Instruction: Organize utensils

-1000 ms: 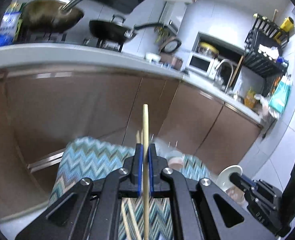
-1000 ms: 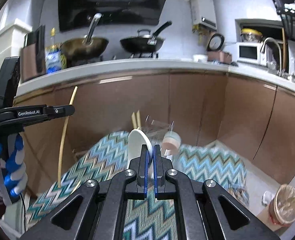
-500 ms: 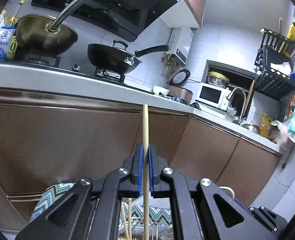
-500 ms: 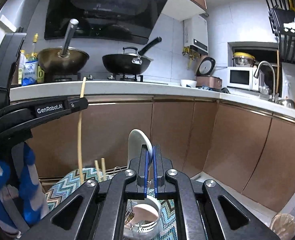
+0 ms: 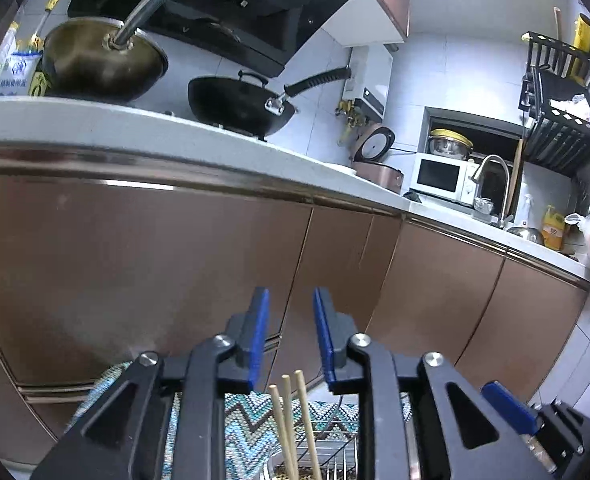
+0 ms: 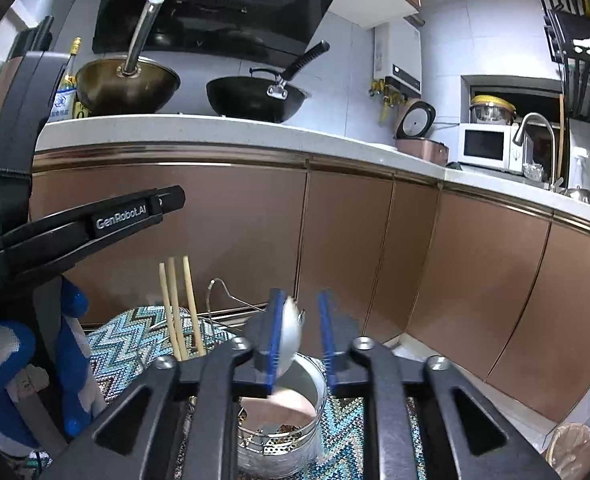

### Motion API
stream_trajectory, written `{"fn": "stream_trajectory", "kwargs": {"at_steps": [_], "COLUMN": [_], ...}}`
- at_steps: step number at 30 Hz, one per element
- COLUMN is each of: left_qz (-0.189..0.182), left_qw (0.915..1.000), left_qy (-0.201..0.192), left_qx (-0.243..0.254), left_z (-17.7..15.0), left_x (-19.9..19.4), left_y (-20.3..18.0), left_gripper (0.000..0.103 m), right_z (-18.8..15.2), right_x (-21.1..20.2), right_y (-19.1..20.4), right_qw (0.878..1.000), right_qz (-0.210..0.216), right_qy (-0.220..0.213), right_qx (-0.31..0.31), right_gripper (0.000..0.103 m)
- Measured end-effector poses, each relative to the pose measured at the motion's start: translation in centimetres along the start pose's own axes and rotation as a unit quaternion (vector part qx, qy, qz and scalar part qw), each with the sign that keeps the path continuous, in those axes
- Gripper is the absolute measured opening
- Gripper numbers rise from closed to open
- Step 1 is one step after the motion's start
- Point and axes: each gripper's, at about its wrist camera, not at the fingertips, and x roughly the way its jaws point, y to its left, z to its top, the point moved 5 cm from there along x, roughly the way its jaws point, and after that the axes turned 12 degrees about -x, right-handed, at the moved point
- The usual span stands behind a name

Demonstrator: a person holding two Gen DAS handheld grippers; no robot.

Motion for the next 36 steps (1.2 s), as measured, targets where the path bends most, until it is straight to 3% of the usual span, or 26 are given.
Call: {"fn": "stream_trajectory", "kwargs": {"at_steps": [5, 17, 27, 36], "left_qz": [0.004, 0.048, 0.061, 0.062], "left_qw": [0.9999, 0.9980, 0.9970, 0.9960], "left_qy": [-0.010, 0.001, 0.024, 0.038], "left_qx": [0.005, 0.040, 0.041, 0.053], "left_z": [2.6, 5.5, 4.0, 1.6], "left_x": [-4.0, -15.2, -22.2, -26.1], "left_y": [0.7, 3.9, 6.5, 6.9], "left_gripper": [0.033, 0.039, 0.044, 0.047], "right_z": [1.4, 3.3, 1.6, -0.3], "right_x": [-2.8, -13.4, -19.6, -23.5], "right_y": [-0.7, -0.8, 1.1, 3.3], "right_qw": [1.000, 0.999, 0.998, 0.996], "right_qz": [-0.010, -0.033, -0.050, -0.076], "right_qy": [-0.013, -0.023, 0.006, 0.036], "right_qx": [0.009, 0.023, 0.036, 0.041], "right_gripper": [0.021, 0.034, 0.054, 0.068]}}
